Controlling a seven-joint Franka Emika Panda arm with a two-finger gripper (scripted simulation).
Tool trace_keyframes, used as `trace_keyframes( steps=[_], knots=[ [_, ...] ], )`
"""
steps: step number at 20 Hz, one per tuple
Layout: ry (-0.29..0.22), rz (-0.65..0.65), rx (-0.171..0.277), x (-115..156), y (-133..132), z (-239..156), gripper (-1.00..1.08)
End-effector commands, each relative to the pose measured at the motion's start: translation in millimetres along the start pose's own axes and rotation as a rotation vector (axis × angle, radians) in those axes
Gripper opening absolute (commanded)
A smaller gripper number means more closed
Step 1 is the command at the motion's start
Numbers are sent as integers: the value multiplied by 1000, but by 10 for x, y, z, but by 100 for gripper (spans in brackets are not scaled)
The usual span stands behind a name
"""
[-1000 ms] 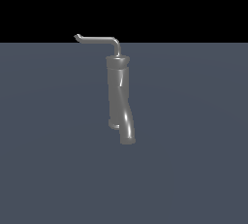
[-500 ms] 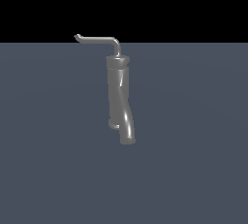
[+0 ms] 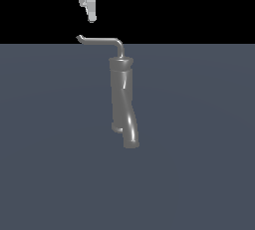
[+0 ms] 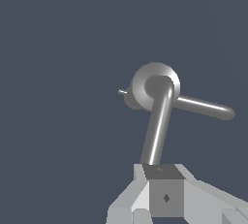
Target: Turn on the faucet by rotating a designated handle.
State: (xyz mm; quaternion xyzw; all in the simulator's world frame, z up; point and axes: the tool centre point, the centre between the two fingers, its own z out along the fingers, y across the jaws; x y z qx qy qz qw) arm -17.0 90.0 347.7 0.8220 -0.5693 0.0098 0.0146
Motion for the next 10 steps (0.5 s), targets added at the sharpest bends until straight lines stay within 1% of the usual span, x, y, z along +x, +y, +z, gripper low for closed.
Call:
trace_keyframes(
  steps=[1,10],
  knots=[
    [-6,55,3,-25,-100,102,-100],
    [-26,191,8,-97,-336,370,-100]
  ],
)
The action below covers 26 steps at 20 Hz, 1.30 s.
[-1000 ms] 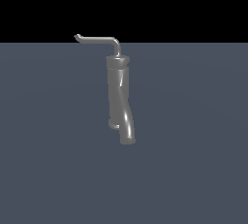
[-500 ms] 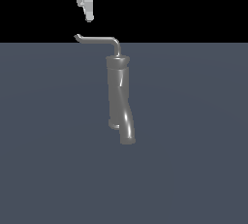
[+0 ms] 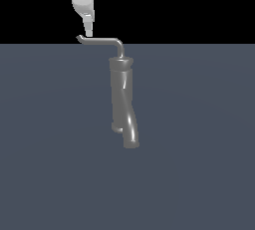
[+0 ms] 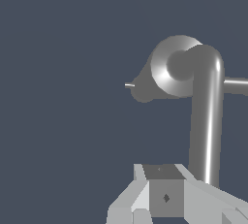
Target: Turn on the faucet by rotating a designated handle.
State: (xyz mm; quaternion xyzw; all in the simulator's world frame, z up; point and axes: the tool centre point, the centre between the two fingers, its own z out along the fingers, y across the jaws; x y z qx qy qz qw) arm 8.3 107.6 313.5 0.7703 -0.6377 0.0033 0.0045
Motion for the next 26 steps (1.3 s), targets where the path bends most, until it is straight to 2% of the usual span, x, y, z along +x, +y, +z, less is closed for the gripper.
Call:
trace_keyframes(
  steps=[1,13,26],
  knots=[
    [-5,29,2,-22,-45,55,-100],
    [-11,65,2,-51,-98,129,-100],
    [-11,66,2,-99,294,130,-100]
  ],
)
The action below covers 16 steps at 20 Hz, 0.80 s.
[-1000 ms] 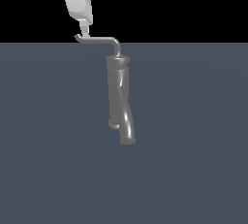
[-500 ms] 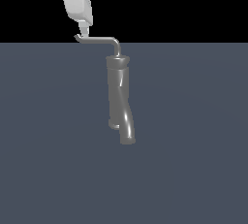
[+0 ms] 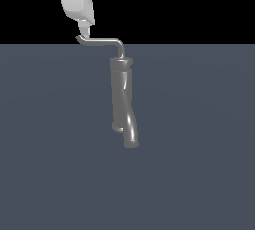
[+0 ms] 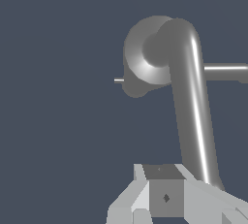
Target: Turn on the faucet by rotating a designated handle.
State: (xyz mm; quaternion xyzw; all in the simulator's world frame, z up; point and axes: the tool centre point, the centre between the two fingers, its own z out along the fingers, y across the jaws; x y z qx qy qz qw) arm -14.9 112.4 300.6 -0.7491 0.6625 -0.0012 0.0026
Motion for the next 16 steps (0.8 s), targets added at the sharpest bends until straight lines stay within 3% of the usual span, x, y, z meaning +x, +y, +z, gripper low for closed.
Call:
trace_keyframes(
  steps=[1,11,16],
  knots=[
    [2,0,-6,-3,106,1,-100],
    [2,0,-6,-24,424,-1,-100],
    [0,1,-1,47,453,-3,-100]
  ],
)
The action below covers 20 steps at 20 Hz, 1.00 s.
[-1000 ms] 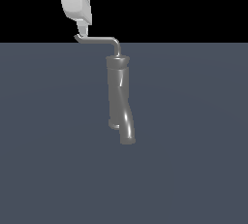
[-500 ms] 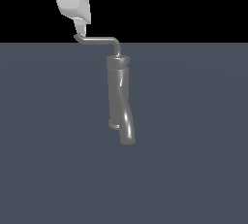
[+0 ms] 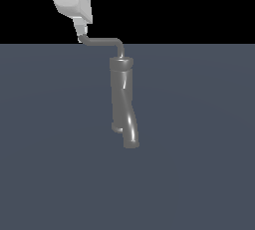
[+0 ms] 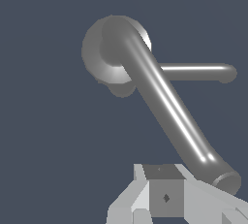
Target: Turn on the faucet by rotating a designated handle.
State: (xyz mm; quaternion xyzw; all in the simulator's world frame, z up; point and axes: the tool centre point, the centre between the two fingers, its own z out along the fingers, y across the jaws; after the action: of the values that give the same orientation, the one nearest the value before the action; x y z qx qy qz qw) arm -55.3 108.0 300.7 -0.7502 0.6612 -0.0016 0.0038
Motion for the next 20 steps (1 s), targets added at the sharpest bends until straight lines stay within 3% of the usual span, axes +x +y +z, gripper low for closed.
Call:
trace_keyframes(
  steps=[1,20],
  knots=[
    [1,4,-3,74,76,-1,-100],
    [2,4,-8,505,641,-6,-100]
  ],
)
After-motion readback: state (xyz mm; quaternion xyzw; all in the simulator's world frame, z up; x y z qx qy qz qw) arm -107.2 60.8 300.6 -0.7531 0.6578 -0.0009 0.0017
